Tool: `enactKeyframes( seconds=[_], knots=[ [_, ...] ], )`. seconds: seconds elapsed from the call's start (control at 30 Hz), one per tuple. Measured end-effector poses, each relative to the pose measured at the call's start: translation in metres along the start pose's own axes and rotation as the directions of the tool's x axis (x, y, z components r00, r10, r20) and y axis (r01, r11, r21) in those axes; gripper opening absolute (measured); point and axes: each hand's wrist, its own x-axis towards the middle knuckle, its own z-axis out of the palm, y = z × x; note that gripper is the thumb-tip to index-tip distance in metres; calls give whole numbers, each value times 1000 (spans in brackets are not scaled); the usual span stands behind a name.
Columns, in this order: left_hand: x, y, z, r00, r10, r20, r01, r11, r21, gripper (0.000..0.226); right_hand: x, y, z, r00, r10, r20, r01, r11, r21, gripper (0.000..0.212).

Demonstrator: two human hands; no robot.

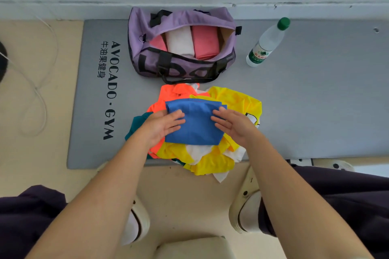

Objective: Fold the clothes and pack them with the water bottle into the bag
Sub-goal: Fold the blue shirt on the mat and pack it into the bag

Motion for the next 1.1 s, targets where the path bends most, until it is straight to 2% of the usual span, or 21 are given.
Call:
enactKeyframes(
  seconds=[0.07, 0.13, 0.2, 0.27, 0.33, 0.4, 0.43, 0.5, 0.57, 0.63, 0.7, 0.77, 0.8, 0.93, 1.0, 1.1],
  knots=[
    [12, 3, -2, 1000, -26, -18, 29, 977, 213, 16, 11, -3, 5, 997, 10, -76, -26, 978, -205, 36],
    [25, 5, -1, 992, -32, -123, 77, 922, 379, 4, 22, -4, 9, 978, -10, -210, -79, 908, -412, 28],
    [39, 9, -1, 971, 42, -237, 78, 878, 473, 16, 36, -5, 11, 954, -79, -288, -87, 849, -521, 24],
    [54, 10, -4, 940, 131, -314, 33, 884, 466, 30, 48, -10, 14, 935, -154, -320, -47, 841, -540, 24],
    [64, 15, -4, 915, 179, -361, -11, 907, 422, 28, 58, -16, 17, 917, -209, -339, 5, 858, -514, 23],
    [70, 17, -3, 907, 186, -378, -18, 913, 407, 16, 65, -19, 18, 913, -230, -338, 29, 862, -506, 24],
    [72, 17, -3, 901, 185, -392, 1, 903, 429, 26, 68, -18, 18, 912, -231, -340, 21, 852, -524, 24],
    [72, 13, -8, 867, 204, -455, 69, 854, 515, 37, 69, -14, 13, 896, -253, -366, -24, 793, -608, 25],
    [65, 6, -11, 846, 225, -483, 77, 845, 529, 30, 63, -6, 4, 869, -290, -401, -72, 728, -682, 26],
    [53, -5, -11, 863, 221, -454, 54, 853, 518, 32, 52, 3, -6, 886, -257, -386, -109, 694, -712, 34],
    [38, -15, -8, 897, 216, -385, 51, 815, 578, 41, 40, 11, -12, 941, -111, -319, -177, 644, -744, 42],
    [31, -24, -5, 926, 201, -318, 38, 791, 611, 47, 33, 17, -12, 965, -12, -261, -204, 592, -780, 44],
    [30, -26, -4, 934, 193, -299, 26, 800, 600, 45, 32, 19, -11, 969, -24, -245, -183, 597, -781, 40],
    [25, -33, -7, 943, 161, -292, 7, 867, 498, 26, 33, 22, -10, 965, -123, -232, -31, 824, -565, 19],
    [23, -39, -10, 942, 160, -296, 11, 865, 502, 23, 31, 22, -9, 980, -72, -188, -39, 848, -529, 19],
    [21, -44, -10, 940, 161, -299, 11, 865, 502, 19, 27, 27, -11, 991, 77, -109, -118, 887, -447, 33]
  ],
)
